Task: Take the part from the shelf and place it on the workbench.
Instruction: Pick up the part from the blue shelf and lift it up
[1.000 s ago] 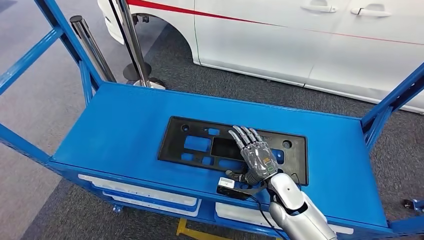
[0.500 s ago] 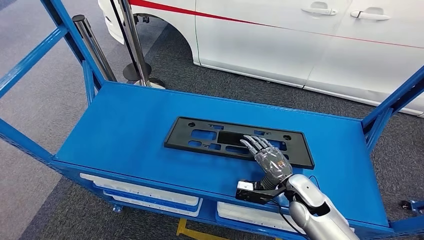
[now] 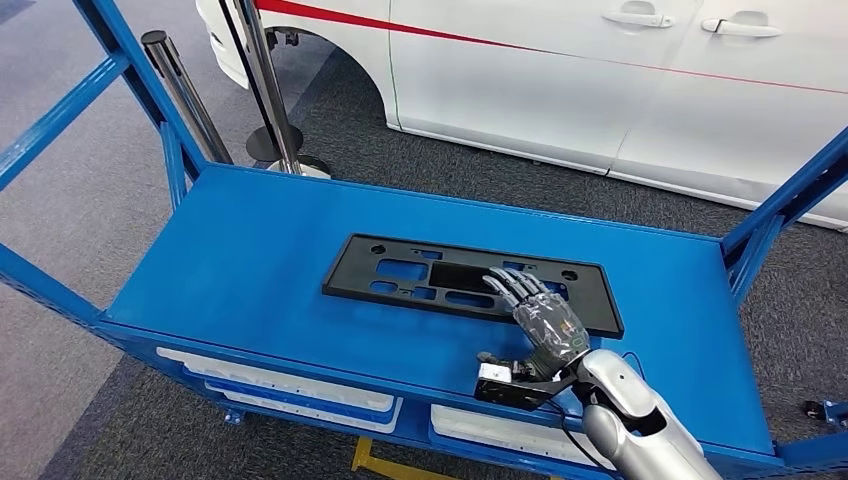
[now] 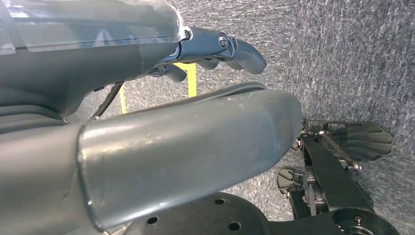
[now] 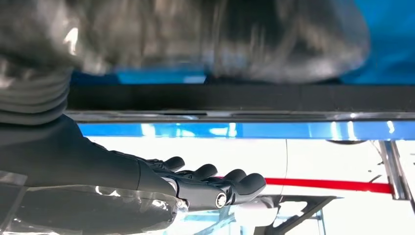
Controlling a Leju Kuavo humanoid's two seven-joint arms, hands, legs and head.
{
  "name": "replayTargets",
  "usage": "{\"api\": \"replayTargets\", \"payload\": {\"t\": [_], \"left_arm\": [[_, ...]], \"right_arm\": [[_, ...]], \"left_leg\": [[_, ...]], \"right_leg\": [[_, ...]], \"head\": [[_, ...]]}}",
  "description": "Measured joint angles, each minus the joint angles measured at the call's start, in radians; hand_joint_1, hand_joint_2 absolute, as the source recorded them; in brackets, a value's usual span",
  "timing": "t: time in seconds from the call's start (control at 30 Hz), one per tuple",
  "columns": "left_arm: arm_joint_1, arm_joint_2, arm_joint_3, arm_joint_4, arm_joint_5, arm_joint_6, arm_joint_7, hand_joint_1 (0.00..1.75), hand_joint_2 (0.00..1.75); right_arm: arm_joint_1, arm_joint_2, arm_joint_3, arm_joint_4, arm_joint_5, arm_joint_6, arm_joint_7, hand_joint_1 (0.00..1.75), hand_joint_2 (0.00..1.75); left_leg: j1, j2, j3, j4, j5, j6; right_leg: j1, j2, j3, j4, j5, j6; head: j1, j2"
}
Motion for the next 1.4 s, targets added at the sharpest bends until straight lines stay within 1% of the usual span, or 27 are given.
{"api": "replayTargets", "payload": {"t": [0.2,0.47,0.63,0.77,1.1,1.23,1.33,1.37,1.4], "left_arm": [[0.004,0.001,0.000,0.000,0.006,0.001,-0.003,0.00,0.00],[0.005,0.001,0.000,0.000,0.006,0.000,-0.004,0.00,0.00],[0.005,0.001,0.000,0.000,0.011,0.000,-0.005,0.00,0.00],[0.003,0.001,0.000,0.000,0.016,0.001,-0.005,0.00,0.00],[-0.002,0.001,-0.003,0.000,0.017,0.004,-0.001,0.00,0.00],[-0.005,0.001,-0.007,0.000,0.018,0.004,0.000,0.00,0.00],[-0.006,0.001,-0.014,0.000,0.022,0.004,0.000,0.00,0.00],[-0.006,0.001,-0.016,0.000,0.023,0.004,0.000,0.00,0.00],[-0.006,0.001,-0.018,0.000,0.025,0.004,0.000,0.00,0.00]], "right_arm": [[0.005,0.004,-0.002,-0.010,0.056,-0.046,0.041,0.00,1.75],[0.005,0.012,-0.002,-0.010,0.075,-0.060,0.053,0.00,1.75],[-0.001,0.020,-0.002,0.005,0.140,-0.087,0.082,0.00,1.75],[-0.015,0.044,-0.002,0.058,0.189,-0.111,0.117,0.00,1.75],[-0.061,0.104,-0.017,0.191,0.260,-0.168,0.182,0.00,1.75],[-0.076,0.118,-0.034,0.239,0.349,-0.205,0.243,0.00,1.75],[-0.088,0.129,-0.065,0.300,0.404,-0.236,0.277,0.00,1.75],[-0.092,0.132,-0.076,0.318,0.416,-0.244,0.283,0.06,1.75],[-0.095,0.135,-0.087,0.335,0.427,-0.251,0.290,0.49,1.75]], "left_leg": [[0.000,0.000,0.000,-0.001,0.000,0.000],[0.000,0.000,0.000,-0.001,0.000,0.000],[0.000,0.000,0.000,-0.001,0.000,0.000],[0.000,0.000,0.000,-0.001,0.000,0.000],[0.000,0.000,0.002,-0.001,0.000,0.000],[0.000,0.000,0.003,-0.001,0.000,0.000],[0.000,0.000,0.004,-0.001,0.000,0.000],[0.000,0.000,0.004,-0.001,0.000,0.000],[0.000,0.000,0.005,-0.001,0.000,0.000]], "right_leg": [[0.002,0.000,0.000,0.000,0.000,0.000],[0.002,0.000,0.000,0.000,0.000,0.000],[0.002,0.000,0.000,0.000,0.000,0.000],[0.002,0.000,0.000,0.000,0.000,0.000],[0.002,0.000,0.001,0.000,0.000,0.000],[0.002,0.000,0.002,0.000,0.000,0.000],[0.002,0.000,0.003,0.000,-0.001,0.000],[0.002,0.000,0.003,0.000,-0.001,0.000],[0.002,0.000,0.004,0.000,-0.001,0.000]], "head": [[0.000,0.000],[0.000,0.000],[0.000,0.000],[0.000,0.000],[0.000,0.000],[0.000,0.000],[0.000,0.000],[0.000,0.000],[0.000,0.000]]}}
